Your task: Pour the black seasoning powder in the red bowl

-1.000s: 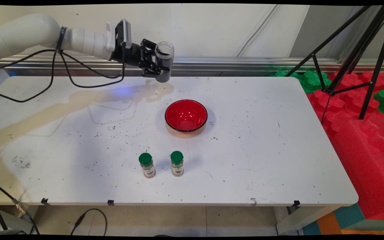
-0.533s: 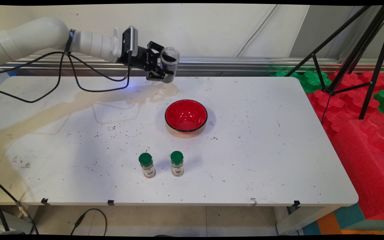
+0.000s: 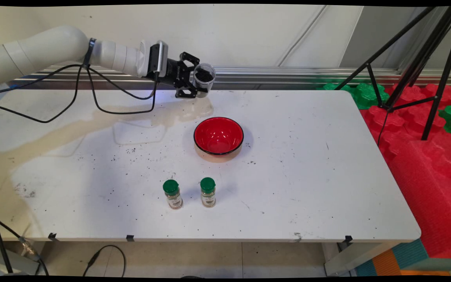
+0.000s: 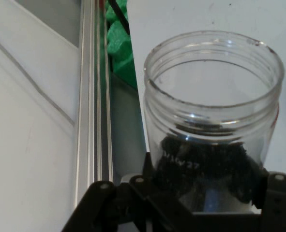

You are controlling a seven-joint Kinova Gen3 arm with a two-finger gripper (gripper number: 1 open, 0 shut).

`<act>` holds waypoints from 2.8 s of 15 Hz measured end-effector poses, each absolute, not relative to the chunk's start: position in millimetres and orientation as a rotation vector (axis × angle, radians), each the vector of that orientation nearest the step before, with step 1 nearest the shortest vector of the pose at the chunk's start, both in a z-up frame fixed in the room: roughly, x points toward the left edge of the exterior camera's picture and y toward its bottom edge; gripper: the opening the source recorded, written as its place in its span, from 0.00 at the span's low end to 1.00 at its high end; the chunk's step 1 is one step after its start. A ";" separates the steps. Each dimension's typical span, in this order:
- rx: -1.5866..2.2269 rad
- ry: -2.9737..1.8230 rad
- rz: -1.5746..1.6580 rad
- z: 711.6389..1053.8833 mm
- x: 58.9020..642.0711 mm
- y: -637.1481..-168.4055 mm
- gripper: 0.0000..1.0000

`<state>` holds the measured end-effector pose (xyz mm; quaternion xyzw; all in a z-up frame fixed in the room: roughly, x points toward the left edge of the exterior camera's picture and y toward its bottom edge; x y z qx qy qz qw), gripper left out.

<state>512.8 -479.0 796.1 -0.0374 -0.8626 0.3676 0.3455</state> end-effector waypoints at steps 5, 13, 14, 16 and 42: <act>-0.219 -2.252 0.997 790.5 506.8 -479.2 0.00; -0.411 -2.258 1.068 784.4 499.4 -476.6 0.00; -0.434 -2.259 1.076 783.9 498.3 -476.3 0.00; -0.490 -2.261 1.093 782.6 495.7 -475.2 0.00; -1.048 -2.169 1.402 779.2 471.3 -462.7 0.00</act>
